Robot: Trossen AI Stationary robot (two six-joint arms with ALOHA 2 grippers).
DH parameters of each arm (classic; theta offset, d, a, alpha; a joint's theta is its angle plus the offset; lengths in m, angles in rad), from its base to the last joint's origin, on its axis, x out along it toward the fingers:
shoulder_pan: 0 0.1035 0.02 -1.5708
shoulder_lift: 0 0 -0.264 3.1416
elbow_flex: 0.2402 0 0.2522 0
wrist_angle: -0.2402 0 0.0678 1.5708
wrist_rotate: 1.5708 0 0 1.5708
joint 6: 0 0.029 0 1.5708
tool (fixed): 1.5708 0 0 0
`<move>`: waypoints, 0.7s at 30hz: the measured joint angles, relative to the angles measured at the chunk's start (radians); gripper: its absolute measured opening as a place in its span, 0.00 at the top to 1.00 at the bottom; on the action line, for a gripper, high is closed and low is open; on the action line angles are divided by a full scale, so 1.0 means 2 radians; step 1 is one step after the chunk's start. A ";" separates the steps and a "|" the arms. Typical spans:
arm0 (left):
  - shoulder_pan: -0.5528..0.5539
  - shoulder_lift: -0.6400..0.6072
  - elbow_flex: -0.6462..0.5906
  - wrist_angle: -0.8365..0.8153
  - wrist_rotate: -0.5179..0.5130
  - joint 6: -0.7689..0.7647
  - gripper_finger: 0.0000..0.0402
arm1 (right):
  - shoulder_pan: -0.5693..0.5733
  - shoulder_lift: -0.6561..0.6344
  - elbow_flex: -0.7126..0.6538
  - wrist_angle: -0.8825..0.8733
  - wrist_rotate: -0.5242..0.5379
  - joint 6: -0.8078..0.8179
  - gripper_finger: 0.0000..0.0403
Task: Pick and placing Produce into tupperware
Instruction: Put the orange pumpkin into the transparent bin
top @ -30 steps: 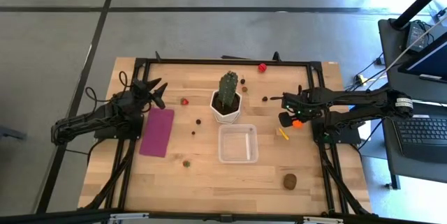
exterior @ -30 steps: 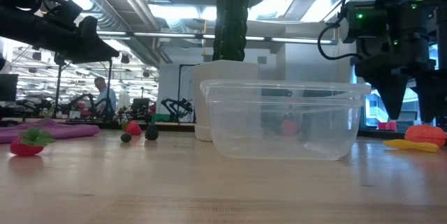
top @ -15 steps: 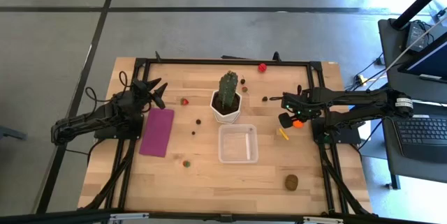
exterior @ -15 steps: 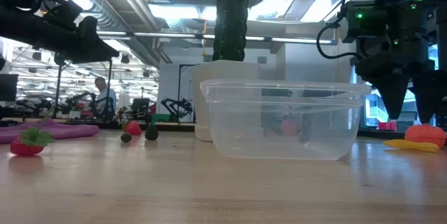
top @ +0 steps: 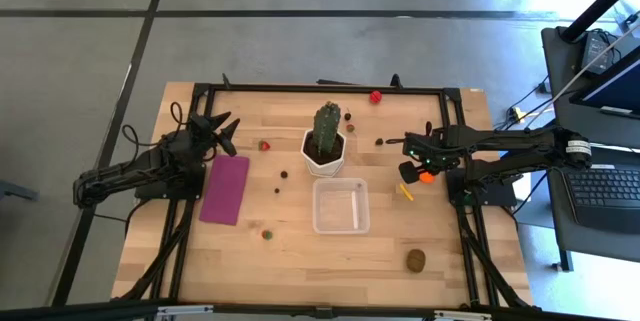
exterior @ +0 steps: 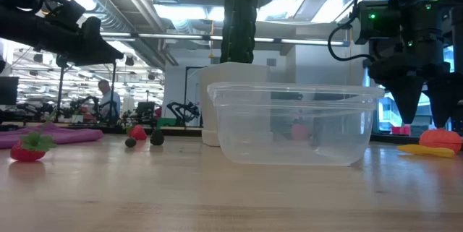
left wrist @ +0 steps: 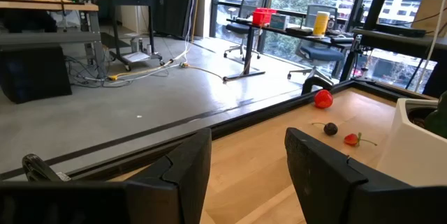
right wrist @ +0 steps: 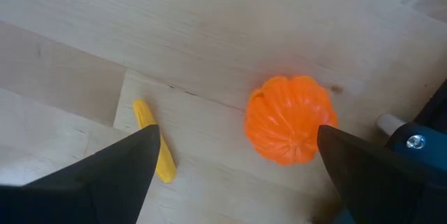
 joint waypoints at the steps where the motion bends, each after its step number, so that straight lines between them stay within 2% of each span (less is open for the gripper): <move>1: 0.000 0.000 0.000 0.000 0.000 0.000 0.56 | 0.000 0.000 0.000 0.000 0.000 0.000 0.04; 13: 0.000 0.000 0.000 0.000 0.000 0.000 0.56 | 0.000 0.055 0.001 0.000 0.017 -0.014 0.04; 21: 0.000 0.000 0.000 0.000 0.000 0.000 0.56 | 0.000 0.062 0.001 0.000 0.022 -0.001 0.04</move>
